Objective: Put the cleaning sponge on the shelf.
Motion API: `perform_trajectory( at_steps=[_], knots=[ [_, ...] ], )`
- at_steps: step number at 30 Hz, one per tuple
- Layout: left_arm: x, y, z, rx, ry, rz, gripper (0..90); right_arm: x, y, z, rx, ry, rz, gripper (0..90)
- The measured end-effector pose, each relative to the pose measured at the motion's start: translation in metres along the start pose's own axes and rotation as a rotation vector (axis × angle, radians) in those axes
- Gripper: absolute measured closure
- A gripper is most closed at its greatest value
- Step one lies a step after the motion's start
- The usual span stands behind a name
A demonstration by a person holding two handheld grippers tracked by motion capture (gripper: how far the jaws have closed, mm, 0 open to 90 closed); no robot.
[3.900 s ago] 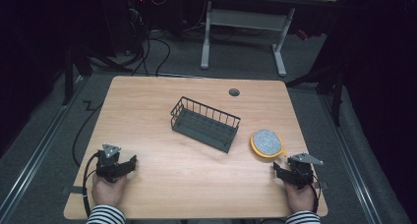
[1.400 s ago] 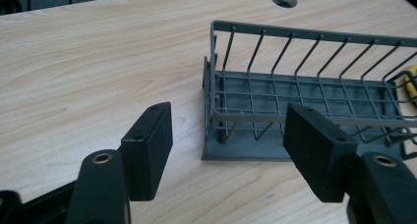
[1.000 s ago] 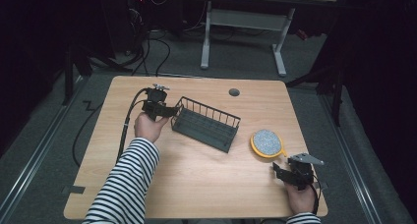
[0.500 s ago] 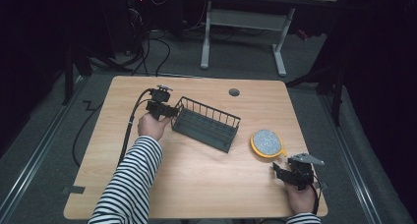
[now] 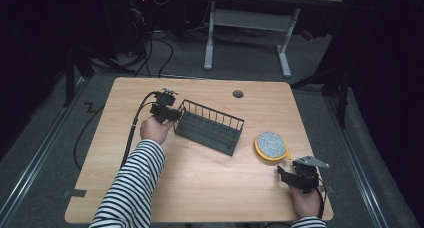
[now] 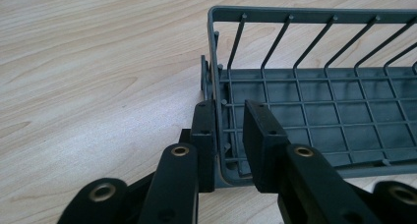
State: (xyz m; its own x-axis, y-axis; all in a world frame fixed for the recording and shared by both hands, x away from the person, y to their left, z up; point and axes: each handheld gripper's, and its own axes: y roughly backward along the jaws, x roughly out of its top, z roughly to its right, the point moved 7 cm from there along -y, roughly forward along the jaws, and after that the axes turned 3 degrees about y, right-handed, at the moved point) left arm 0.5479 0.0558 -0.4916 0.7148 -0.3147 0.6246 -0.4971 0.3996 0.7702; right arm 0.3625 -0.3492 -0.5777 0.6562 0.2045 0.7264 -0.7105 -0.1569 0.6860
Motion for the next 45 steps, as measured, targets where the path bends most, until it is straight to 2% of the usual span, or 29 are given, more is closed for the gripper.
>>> perform_trajectory(
  at_steps=[8,15,16,19,20,28,45],
  knots=[
    [-0.005,0.003,0.001,-0.016,-0.011,0.003,78.3,0.000,0.000,0.000,0.003,-0.004,0.000,33.3],
    [-0.011,0.006,0.004,-0.017,-0.051,0.001,78.7,0.000,0.000,0.000,0.002,-0.003,-0.001,33.3],
    [-0.013,0.007,0.005,-0.011,-0.068,-0.001,78.9,0.000,0.000,0.000,0.003,-0.004,0.000,33.2],
    [-0.014,0.008,0.008,-0.013,-0.081,-0.004,79.2,0.000,0.000,0.000,0.002,-0.004,-0.001,33.2],
    [-0.015,0.008,0.009,-0.016,-0.100,-0.001,79.3,0.000,0.000,0.000,0.001,-0.002,-0.001,33.2],
    [-0.022,0.013,0.016,-0.053,-0.088,0.009,79.1,0.000,0.000,-0.001,-0.002,0.004,-0.002,32.9],
    [-0.041,0.025,0.031,-0.082,-0.120,0.026,78.9,0.000,0.000,-0.001,-0.001,0.003,-0.005,32.9]
  ],
)
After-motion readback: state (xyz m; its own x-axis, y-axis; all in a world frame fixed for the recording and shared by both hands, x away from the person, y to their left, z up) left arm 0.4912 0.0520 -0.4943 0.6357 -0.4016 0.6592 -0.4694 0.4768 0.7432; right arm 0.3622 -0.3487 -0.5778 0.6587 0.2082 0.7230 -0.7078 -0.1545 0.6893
